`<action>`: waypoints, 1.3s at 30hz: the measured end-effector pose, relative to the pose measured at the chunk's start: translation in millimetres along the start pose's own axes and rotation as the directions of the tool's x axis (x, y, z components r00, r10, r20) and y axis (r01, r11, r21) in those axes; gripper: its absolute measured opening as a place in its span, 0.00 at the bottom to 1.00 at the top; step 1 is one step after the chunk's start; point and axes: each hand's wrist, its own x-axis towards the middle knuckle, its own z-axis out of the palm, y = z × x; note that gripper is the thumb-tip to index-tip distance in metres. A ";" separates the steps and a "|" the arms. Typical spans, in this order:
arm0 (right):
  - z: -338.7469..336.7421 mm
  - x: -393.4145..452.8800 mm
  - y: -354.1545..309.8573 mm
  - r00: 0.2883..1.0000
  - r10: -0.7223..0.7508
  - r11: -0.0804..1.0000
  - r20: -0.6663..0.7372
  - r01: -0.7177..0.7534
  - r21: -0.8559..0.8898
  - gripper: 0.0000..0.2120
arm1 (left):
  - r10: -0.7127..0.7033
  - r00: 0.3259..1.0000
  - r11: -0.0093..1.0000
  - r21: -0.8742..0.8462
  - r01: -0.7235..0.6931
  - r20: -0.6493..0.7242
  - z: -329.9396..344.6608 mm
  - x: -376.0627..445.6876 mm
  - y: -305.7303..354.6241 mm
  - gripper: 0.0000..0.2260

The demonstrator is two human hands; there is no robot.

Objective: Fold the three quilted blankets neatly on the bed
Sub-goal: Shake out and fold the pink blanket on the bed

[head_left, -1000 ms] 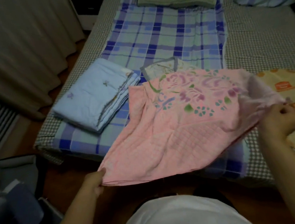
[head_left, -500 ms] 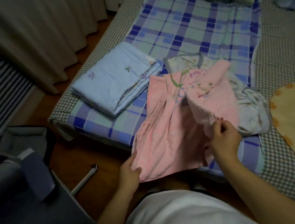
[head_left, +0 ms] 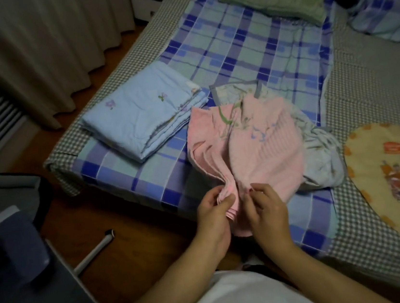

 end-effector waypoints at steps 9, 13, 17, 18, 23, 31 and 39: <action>-6.6 -5.1 -6.9 0.990 -0.116 0.992 0.082 0.120 -0.043 0.03 | -0.011 0.999 0.998 0.057 0.012 -0.031 1.6 -15.3 -0.3 0.13; -5.2 1.1 -5.0 0.982 -0.130 0.991 0.137 0.132 -0.002 0.06 | -0.026 0.995 0.998 0.064 0.020 0.095 0.1 -27.9 6.8 0.22; -3.0 2.5 -6.9 0.976 -0.097 0.995 0.193 0.093 0.028 0.09 | 0.006 0.989 0.994 0.103 -0.021 0.150 -4.7 -29.6 7.1 0.26; -2.5 2.3 -7.6 0.979 -0.078 0.997 0.191 0.074 0.032 0.09 | 0.013 0.988 0.992 0.119 -0.032 0.155 -5.7 -28.3 6.4 0.25; -0.3 5.5 -8.7 0.987 -0.024 0.999 0.159 0.020 0.028 0.05 | 0.021 0.993 0.984 0.173 -0.041 0.119 -7.6 -24.6 3.5 0.19; 2.0 13.2 -8.1 0.982 0.003 0.996 0.188 -0.020 0.088 0.06 | 0.040 0.997 0.960 0.274 -0.055 0.060 -13.8 -14.4 -3.7 0.20; 2.8 10.2 -11.4 0.984 -0.025 0.997 0.176 0.010 0.081 0.05 | 0.105 0.990 0.959 0.271 -0.078 -0.088 -14.3 -2.7 -8.3 0.08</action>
